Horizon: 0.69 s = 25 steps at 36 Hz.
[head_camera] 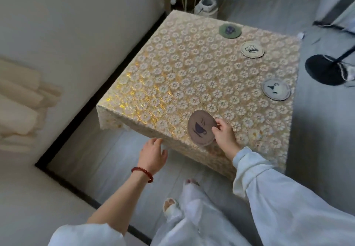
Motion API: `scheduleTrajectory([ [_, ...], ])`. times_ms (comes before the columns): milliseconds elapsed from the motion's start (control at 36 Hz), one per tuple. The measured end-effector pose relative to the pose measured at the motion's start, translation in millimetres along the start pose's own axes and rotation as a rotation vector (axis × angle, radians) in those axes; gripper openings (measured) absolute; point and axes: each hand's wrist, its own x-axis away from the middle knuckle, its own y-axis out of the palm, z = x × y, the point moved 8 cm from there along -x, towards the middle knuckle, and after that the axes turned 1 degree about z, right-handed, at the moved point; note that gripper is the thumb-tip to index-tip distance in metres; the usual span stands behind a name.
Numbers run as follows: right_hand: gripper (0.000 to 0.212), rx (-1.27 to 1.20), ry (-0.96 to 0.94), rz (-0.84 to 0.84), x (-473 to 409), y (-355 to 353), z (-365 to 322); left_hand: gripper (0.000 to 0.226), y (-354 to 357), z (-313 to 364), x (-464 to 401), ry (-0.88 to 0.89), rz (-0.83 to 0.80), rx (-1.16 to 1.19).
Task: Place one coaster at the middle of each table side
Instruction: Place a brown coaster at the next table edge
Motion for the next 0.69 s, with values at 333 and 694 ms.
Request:
scheduleTrajectory([
  [333, 0.043, 0.324, 0.128, -0.168, -73.7, 51.8, 25.4, 0.045, 20.7, 0.0, -105.7, 0.077, -0.183, -0.116],
  [694, 0.046, 0.353, 0.091, -0.159, -89.6, 65.0, 13.9, 0.091, 49.0, 4.6, -167.0, 0.243, -0.266, -0.310],
])
